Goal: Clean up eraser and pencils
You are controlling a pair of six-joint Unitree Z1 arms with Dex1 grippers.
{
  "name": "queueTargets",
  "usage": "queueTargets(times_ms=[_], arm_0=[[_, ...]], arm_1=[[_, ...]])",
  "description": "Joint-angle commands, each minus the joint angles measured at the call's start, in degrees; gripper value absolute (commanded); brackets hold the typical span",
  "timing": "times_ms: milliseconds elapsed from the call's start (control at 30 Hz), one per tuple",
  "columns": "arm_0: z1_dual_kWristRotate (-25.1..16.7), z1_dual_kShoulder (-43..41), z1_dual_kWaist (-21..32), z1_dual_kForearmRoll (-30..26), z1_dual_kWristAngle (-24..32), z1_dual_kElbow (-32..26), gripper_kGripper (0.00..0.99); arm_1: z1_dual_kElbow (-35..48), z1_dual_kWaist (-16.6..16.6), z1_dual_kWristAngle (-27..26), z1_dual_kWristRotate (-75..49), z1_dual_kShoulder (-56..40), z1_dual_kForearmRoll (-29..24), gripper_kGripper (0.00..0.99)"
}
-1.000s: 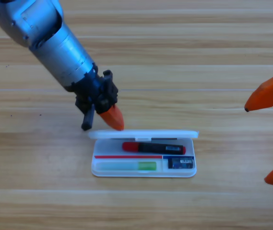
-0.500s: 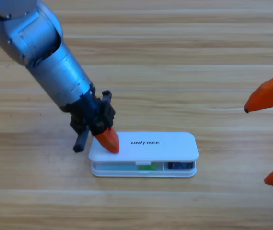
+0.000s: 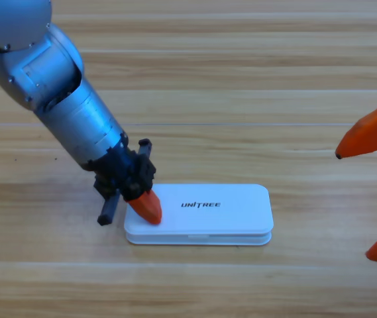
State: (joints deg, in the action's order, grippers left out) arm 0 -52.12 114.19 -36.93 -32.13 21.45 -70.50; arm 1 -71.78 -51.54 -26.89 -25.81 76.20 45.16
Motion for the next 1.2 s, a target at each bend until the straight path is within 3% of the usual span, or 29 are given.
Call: queueTargets(times_ms=[33, 467, 600, 633, 700, 733, 767, 900, 1033, 1200], arm_0=[[-0.53, 1.56, -1.92, 1.89, -0.71, 2.21, 0.000], [-0.35, 2.35, -2.80, 4.00, -1.41, 3.44, 0.000], [0.17, -2.75, -2.71, -3.20, -2.03, -1.22, 0.000], [0.35, -4.77, -2.71, -6.28, -2.11, -3.51, 0.071], [0.53, -9.34, -2.71, -12.96, -2.55, -9.22, 0.680], [0.97, -11.45, -2.62, -15.77, -2.82, -12.03, 0.871], [1.14, -13.56, -2.62, -18.23, -2.91, -14.58, 0.937], [3.16, -19.80, -2.62, -25.26, -2.20, -21.61, 0.982], [6.50, -24.98, -6.14, -26.23, 0.17, -21.26, 0.980], [6.50, -26.21, -13.25, -26.49, 2.72, -18.36, 0.990]], arm_1=[[0.76, 1.09, -0.62, 0.14, 2.11, -0.68, 0.945], [0.76, 1.09, -0.71, 0.14, 2.29, -0.68, 0.945], [0.76, 1.18, -0.71, 0.14, 2.20, -0.68, 0.945], [0.76, 1.18, -0.71, 0.14, 2.20, -0.68, 0.945], [0.76, 1.09, -0.71, 0.14, 2.29, -0.68, 0.945], [0.76, 1.09, -0.71, 0.14, 2.29, -0.68, 0.945], [0.76, 1.09, -0.71, 0.14, 2.29, -0.68, 0.945], [0.76, 1.09, -0.71, 0.14, 2.29, -0.68, 0.945], [0.76, 1.18, -0.71, 0.14, 2.29, -0.68, 0.945], [0.76, 1.18, -0.71, 0.14, 2.29, -0.68, 0.945]])
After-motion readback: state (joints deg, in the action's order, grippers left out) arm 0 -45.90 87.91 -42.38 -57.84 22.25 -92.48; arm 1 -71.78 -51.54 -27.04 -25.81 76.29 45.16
